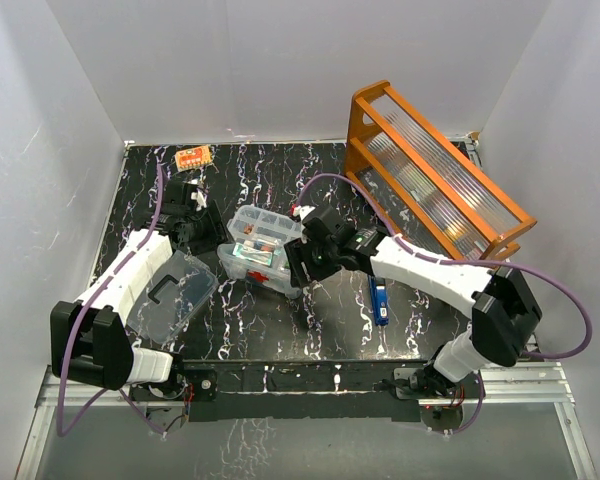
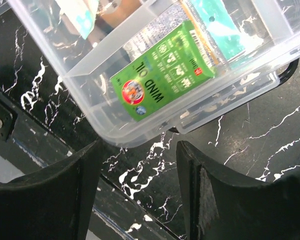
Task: Organize the medicine kit
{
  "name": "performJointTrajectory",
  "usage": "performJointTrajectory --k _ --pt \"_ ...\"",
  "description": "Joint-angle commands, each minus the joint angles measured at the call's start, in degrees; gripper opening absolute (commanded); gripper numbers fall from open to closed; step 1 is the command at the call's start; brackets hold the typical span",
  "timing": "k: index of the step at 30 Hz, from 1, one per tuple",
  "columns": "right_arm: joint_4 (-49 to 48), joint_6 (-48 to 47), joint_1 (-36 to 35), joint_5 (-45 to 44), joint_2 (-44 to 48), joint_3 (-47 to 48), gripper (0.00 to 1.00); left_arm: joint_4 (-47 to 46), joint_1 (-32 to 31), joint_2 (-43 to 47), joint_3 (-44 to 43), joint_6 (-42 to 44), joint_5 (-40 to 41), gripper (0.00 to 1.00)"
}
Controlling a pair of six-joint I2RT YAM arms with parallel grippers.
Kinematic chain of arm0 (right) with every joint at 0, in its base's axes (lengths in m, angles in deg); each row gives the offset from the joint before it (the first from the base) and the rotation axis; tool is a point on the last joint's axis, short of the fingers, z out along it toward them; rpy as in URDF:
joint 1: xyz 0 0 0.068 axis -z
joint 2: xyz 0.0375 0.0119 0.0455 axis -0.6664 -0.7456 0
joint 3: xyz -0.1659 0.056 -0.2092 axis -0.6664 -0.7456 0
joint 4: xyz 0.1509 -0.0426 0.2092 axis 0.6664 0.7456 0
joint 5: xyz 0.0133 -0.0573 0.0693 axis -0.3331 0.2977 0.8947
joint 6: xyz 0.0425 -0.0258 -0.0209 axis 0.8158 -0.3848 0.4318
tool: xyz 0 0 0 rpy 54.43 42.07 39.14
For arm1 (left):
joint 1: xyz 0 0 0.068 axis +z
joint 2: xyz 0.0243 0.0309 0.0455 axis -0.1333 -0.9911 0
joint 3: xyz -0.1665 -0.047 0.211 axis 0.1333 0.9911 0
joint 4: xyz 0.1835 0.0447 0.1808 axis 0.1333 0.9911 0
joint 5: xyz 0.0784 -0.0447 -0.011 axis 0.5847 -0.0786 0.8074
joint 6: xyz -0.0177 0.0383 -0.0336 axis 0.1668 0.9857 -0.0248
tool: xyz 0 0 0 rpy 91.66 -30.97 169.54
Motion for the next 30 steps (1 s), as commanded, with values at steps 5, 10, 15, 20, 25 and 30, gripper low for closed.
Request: performJointTrajectory --k 5,10,15,20,25,30 --pt "-3.77 4.41 -0.07 -13.35 -2.08 2.34 0.51 -0.56 0.67 0.48 0.98 -0.23 -3.54 0.51" --pt "-6.31 5.86 0.0 -18.82 -3.05 3.22 0.5 -0.51 0.9 0.66 0.6 -0.46 -3.25 0.51" --pt "-8.15 7.15 0.08 -20.73 -4.61 4.66 0.49 0.21 1.3 0.78 -0.41 -0.32 -1.2 0.52" --pt "-8.36 7.83 0.17 -20.75 -4.53 4.92 0.49 1.97 1.67 1.44 -1.51 -0.46 2.91 0.54" --pt "-8.56 7.53 0.27 -19.9 -1.62 2.31 0.52 4.04 2.09 5.29 -2.48 -0.75 9.26 0.6" --pt "-9.29 7.28 0.26 -19.93 1.98 -0.93 0.56 6.42 2.54 9.92 -2.94 -2.22 17.81 0.67"
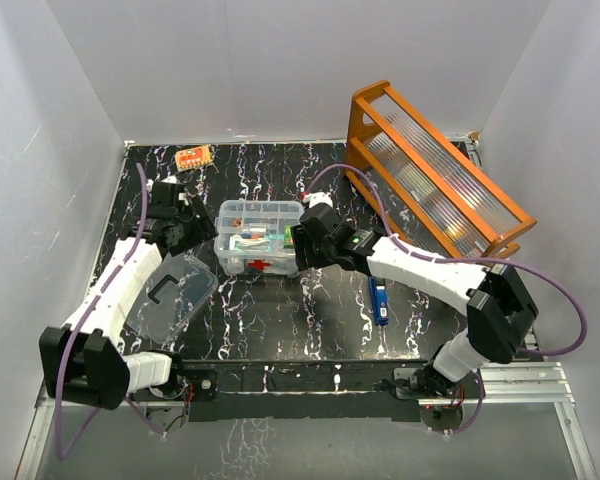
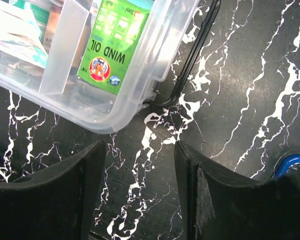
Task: Organize the medicine kit
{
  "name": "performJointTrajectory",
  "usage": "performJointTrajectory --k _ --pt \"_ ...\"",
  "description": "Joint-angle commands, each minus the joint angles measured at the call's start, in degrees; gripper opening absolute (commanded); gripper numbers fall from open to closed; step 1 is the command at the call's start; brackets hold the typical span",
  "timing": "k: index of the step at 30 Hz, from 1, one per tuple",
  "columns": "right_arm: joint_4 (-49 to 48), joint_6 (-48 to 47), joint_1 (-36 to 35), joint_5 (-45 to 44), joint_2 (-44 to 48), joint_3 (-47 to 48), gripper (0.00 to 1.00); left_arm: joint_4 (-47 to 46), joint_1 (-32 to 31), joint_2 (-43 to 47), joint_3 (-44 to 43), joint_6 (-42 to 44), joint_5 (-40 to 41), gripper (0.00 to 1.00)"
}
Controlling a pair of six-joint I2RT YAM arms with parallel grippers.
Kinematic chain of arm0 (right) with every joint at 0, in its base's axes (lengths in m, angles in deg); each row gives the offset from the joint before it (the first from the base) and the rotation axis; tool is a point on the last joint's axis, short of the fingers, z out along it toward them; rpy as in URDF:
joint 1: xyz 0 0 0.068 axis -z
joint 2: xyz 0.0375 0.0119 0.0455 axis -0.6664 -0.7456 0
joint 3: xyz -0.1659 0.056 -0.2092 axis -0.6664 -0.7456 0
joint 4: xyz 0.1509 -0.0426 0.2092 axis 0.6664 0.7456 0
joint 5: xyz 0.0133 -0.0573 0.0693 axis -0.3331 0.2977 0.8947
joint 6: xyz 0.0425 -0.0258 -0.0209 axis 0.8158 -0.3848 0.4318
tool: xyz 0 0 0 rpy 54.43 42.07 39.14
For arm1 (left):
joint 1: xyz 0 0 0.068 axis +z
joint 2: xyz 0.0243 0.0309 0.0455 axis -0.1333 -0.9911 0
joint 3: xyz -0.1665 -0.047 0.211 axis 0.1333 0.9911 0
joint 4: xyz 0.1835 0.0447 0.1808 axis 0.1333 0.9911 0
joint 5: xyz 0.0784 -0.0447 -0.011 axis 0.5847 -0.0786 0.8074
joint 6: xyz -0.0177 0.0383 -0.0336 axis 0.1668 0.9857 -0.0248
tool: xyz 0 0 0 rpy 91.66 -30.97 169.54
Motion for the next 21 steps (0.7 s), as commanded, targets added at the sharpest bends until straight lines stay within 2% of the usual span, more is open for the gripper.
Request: performJointTrajectory --k 1,5,9,12,16,21 --pt "-3.9 0.46 0.37 -1.85 5.38 -1.88 0.56 3.49 0.7 6.86 -2.09 -2.6 11.06 0.69" --pt "-5.3 0.18 0.36 -1.56 7.46 -3.49 0.57 5.21 1.43 9.81 1.6 -7.61 19.27 0.78" --pt "-7.97 -2.78 0.35 4.53 8.9 -4.82 0.57 6.33 2.9 10.27 5.43 -12.27 21.85 0.82" --pt "-9.42 -4.24 0.04 9.52 9.56 -5.48 0.55 6.45 4.42 9.12 8.01 -14.4 20.88 0.82" --pt "-11.27 -3.98 -2.25 11.72 10.08 -5.89 0.53 5.94 7.87 6.03 10.32 -15.01 19.13 0.81" --pt "-16.18 -2.44 -6.52 12.87 6.66 -5.38 0.51 0.07 18.09 0.33 11.13 -9.46 10.78 0.83"
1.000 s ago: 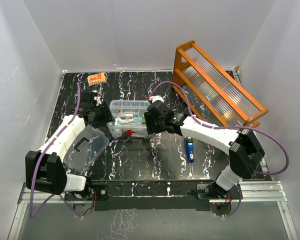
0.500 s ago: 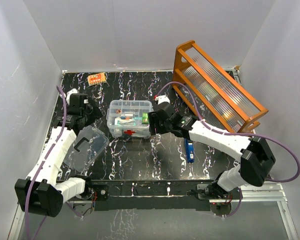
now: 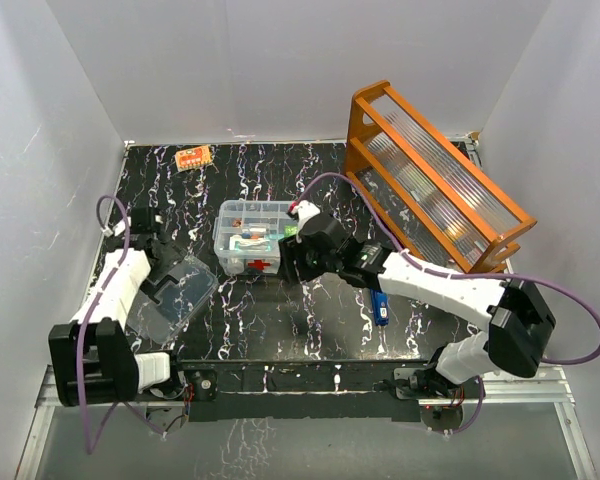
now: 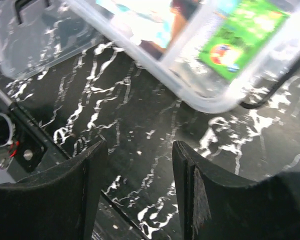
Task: Organize the medicine kit
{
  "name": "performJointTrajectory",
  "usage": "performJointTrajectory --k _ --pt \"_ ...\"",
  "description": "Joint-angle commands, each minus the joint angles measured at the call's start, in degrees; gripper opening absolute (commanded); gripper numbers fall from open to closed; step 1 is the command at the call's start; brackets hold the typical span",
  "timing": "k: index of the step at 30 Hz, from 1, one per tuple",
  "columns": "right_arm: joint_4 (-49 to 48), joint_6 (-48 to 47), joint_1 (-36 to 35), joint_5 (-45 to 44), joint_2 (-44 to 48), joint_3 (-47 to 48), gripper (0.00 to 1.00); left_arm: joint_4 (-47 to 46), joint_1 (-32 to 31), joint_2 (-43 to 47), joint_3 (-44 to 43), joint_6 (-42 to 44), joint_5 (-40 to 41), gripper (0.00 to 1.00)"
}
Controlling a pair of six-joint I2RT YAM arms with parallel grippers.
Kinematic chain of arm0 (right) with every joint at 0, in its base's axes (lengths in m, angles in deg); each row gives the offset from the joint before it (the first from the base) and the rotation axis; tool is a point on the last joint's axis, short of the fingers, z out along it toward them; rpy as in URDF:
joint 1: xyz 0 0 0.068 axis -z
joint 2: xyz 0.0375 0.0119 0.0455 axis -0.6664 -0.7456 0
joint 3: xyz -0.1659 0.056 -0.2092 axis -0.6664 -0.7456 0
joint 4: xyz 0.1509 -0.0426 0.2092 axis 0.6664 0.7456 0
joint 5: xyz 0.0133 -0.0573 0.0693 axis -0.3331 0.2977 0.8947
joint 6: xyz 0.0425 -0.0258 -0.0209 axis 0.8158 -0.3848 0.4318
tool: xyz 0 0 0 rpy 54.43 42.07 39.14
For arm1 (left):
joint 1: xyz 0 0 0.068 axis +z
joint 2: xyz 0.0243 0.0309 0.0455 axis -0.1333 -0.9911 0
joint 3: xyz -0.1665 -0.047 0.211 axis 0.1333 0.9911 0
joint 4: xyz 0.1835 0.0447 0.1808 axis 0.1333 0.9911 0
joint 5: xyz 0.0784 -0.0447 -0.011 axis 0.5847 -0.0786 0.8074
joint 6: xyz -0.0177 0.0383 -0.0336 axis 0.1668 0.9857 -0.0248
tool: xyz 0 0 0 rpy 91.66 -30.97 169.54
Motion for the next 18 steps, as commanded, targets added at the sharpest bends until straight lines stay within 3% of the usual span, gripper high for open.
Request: performJointTrajectory --k 1,11,18 --pt "-8.79 0.68 -4.16 1.81 -2.56 1.17 0.51 -4.72 9.08 -4.74 -0.74 4.64 -6.77 0.83" --pt "-13.01 -0.27 -7.16 -7.4 -17.3 11.08 0.5 -5.9 20.67 -18.76 -9.7 10.16 -8.98 0.93" --pt "-11.93 -1.08 -6.35 -17.49 -22.88 15.34 0.5 -7.97 27.03 -25.39 -11.0 12.53 -22.17 0.94"
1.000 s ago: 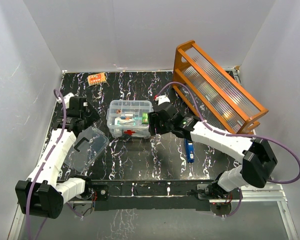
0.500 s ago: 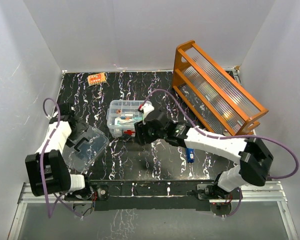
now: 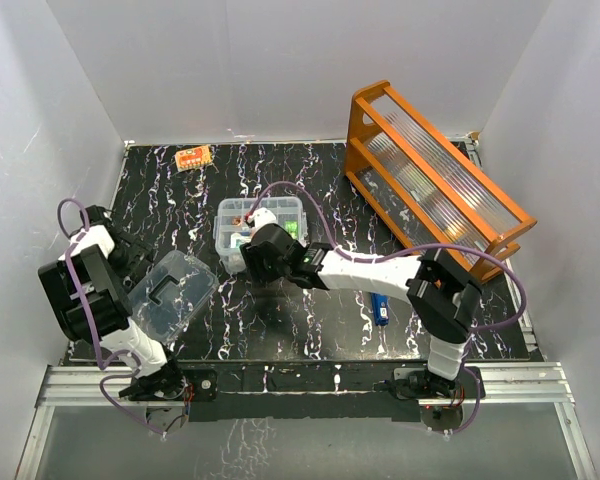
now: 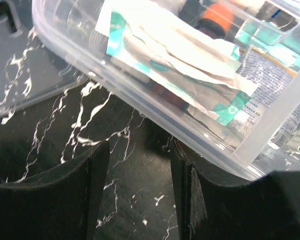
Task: Organize the medicine kit
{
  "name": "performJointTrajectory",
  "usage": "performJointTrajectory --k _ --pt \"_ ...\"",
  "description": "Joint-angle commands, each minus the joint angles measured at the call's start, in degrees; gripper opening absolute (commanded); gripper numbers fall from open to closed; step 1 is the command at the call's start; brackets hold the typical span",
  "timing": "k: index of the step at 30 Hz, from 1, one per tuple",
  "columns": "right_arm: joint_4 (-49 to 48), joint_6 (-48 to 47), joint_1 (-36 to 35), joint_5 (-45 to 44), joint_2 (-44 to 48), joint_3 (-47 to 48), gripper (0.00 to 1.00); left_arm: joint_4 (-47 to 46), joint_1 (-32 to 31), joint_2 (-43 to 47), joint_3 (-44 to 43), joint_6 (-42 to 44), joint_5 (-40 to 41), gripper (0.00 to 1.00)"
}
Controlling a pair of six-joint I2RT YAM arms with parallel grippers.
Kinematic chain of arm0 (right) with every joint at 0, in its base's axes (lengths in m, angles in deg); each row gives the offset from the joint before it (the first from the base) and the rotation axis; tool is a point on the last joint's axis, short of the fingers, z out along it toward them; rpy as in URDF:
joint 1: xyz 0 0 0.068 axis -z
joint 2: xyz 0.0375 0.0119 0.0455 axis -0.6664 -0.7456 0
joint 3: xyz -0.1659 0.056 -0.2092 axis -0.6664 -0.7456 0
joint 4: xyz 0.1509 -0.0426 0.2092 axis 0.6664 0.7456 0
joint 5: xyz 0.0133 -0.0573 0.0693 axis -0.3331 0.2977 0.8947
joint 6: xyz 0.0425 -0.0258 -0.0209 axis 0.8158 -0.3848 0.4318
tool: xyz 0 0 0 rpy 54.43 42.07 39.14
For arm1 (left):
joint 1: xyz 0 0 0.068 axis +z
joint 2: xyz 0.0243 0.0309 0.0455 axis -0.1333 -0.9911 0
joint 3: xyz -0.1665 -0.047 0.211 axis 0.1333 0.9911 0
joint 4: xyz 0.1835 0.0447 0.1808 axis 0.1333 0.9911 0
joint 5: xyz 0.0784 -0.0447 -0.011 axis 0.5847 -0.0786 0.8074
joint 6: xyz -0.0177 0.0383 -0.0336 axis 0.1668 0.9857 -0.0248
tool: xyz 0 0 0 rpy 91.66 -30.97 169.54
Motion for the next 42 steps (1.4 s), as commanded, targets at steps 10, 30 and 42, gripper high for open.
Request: performJointTrajectory --k 10,30,42 --pt "1.58 3.36 4.07 -11.75 -3.78 8.11 0.54 -2.88 2.3 1.41 5.71 -1.16 -19.86 0.92" --pt "1.33 7.61 4.13 -3.7 4.71 0.87 0.6 -4.31 -11.64 8.37 14.1 -2.29 -25.76 0.76" --pt "-1.16 11.37 4.18 -0.66 7.52 -5.43 0.61 -8.61 -16.75 11.55 20.31 -5.77 -29.84 0.5"
